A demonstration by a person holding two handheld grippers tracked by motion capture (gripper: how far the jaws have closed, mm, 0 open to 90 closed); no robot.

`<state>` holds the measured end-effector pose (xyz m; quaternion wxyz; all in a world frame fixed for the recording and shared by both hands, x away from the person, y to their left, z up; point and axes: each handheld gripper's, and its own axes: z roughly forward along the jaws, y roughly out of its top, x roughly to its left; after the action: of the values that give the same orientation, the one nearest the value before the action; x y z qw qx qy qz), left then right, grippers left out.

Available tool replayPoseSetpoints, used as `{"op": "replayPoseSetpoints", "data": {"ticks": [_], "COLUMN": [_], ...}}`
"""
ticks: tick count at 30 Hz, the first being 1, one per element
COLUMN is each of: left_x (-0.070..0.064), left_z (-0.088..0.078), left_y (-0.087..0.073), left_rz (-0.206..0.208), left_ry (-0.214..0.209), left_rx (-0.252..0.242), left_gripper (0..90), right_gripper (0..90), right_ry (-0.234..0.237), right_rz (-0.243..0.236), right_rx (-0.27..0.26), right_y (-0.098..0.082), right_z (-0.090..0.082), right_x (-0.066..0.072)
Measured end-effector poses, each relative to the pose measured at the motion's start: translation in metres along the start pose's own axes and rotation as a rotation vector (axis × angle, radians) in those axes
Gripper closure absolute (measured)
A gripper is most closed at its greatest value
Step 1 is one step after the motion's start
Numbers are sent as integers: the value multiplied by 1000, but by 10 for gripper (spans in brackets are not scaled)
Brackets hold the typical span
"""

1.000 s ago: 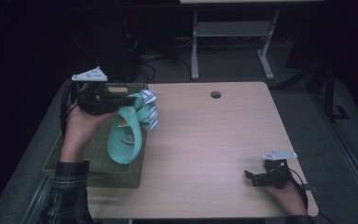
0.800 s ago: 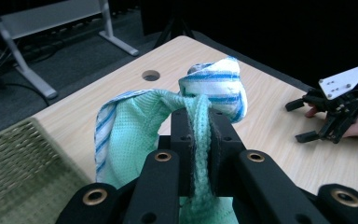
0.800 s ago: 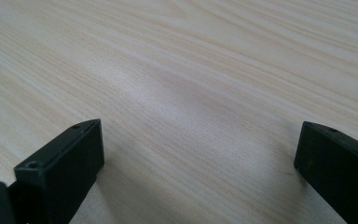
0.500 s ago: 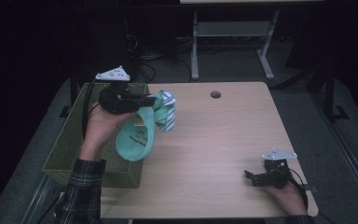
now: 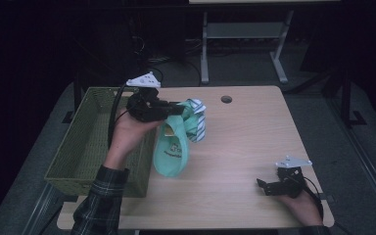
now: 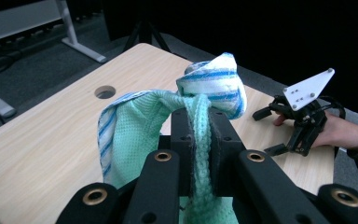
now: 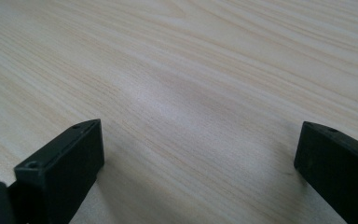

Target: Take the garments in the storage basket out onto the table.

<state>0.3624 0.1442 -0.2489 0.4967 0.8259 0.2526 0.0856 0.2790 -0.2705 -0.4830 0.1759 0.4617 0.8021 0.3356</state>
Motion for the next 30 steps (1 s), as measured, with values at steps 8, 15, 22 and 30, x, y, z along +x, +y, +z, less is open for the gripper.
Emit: {"op": "replayPoseSetpoints", "data": {"ticks": [8,15,22,30], "left_x": [-9,-15,-21,-27], "left_z": [28,49,70,100], "left_y": [-5,-10,-18,-34], "left_rz": [-11,-18,-23,-34], "left_ry": [-38,-60,-68,-68], "left_rx": [-1,4,20,47], "left_gripper": [818,818,818,818], "right_gripper": [10,10,10,10], "right_ry": [0,0,0,0], "right_rz": [0,1,-1,0], "right_rx": [0,0,0,0], "right_y": [0,0,0,0], "right_z": [0,0,0,0], "right_x": [0,0,0,0]}}
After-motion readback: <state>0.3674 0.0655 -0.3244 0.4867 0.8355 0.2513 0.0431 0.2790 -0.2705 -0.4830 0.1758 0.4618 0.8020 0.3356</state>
